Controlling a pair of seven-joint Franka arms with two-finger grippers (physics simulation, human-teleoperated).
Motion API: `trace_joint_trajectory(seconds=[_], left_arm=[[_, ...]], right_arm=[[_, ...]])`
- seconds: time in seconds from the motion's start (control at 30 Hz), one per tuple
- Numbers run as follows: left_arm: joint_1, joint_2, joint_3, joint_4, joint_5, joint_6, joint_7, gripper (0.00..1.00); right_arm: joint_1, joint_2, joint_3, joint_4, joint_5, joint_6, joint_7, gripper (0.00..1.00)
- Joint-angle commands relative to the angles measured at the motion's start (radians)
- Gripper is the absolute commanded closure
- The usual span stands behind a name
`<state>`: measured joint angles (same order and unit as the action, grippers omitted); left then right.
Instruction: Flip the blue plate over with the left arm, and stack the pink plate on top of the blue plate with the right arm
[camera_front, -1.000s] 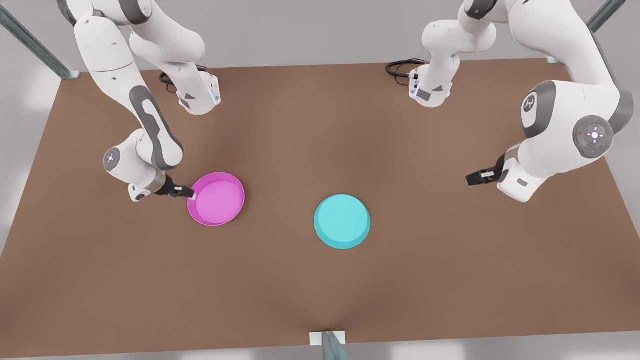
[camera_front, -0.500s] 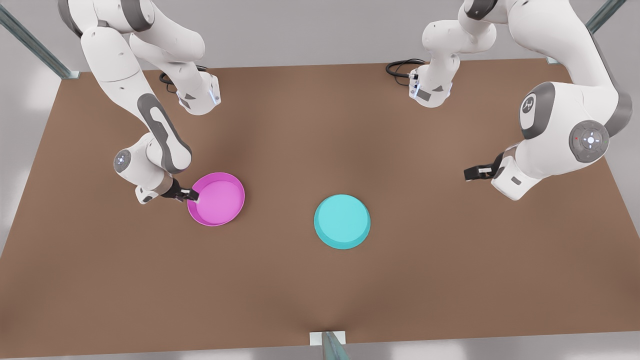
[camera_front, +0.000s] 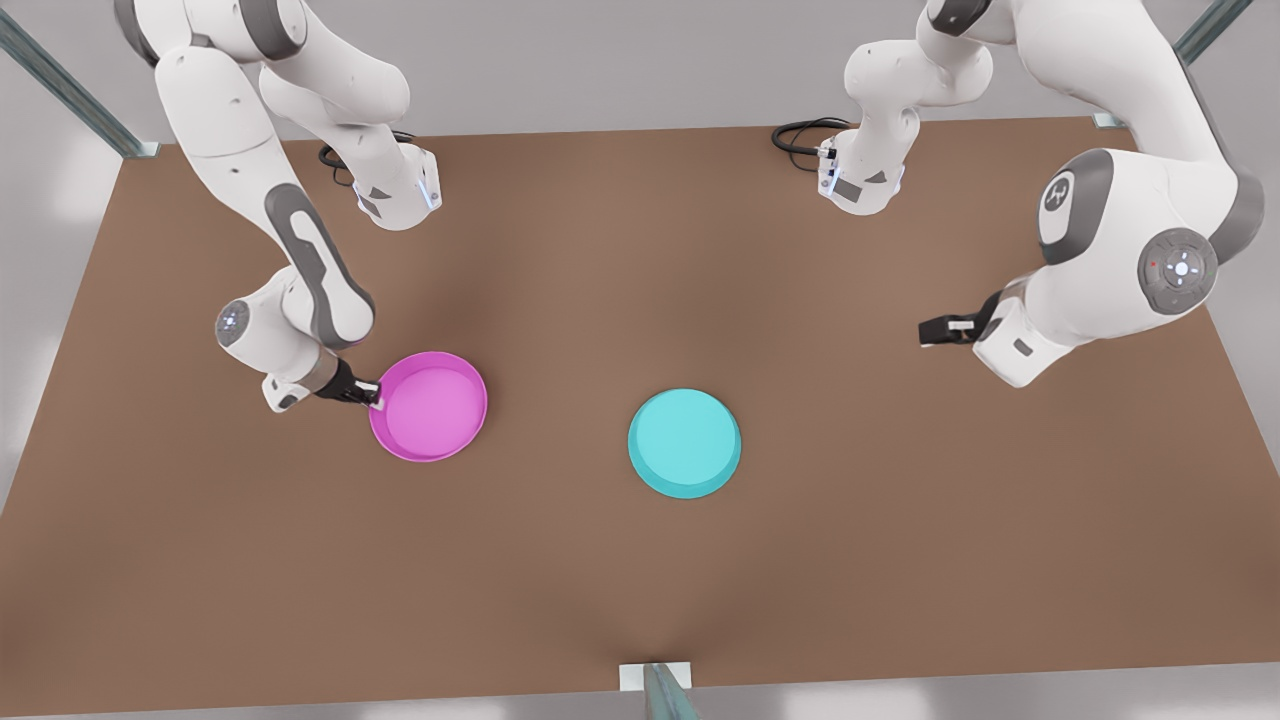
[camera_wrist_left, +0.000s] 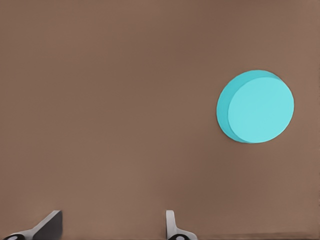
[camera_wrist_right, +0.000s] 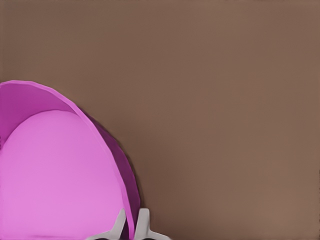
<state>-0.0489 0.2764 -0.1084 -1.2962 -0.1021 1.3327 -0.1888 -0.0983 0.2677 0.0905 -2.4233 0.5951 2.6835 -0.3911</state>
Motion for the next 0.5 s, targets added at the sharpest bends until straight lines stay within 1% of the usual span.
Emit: trace_joint_trajectory(seconds=[0.0,0.03,0.2,0.33,0.4,0.47], left_arm=[[0.000,-0.013,0.001,0.008,-0.117,-0.006,0.020,0.00],[0.001,-0.003,0.006,0.052,-0.114,-0.009,0.008,0.00],[0.007,0.013,0.029,0.052,-0.108,-0.004,0.022,0.00],[0.009,0.010,0.036,0.052,-0.076,-0.004,0.026,0.00],[0.008,0.003,0.036,0.054,-0.076,-0.009,0.022,0.00],[0.009,0.006,0.036,0.052,-0.074,-0.007,0.022,0.00]], right_arm=[[-0.004,-0.010,0.000,0.003,-0.005,-0.048,-0.041,0.79],[-0.006,-0.018,0.000,0.004,-0.005,-0.053,-0.041,0.79],[0.009,-0.041,0.005,0.026,0.040,-0.096,-0.040,0.79],[0.012,-0.042,0.066,0.075,0.158,-0.143,-0.037,0.79],[0.015,-0.024,0.121,0.121,0.232,-0.142,-0.014,0.79],[0.095,0.015,0.121,0.179,0.301,-0.134,0.015,0.79]])
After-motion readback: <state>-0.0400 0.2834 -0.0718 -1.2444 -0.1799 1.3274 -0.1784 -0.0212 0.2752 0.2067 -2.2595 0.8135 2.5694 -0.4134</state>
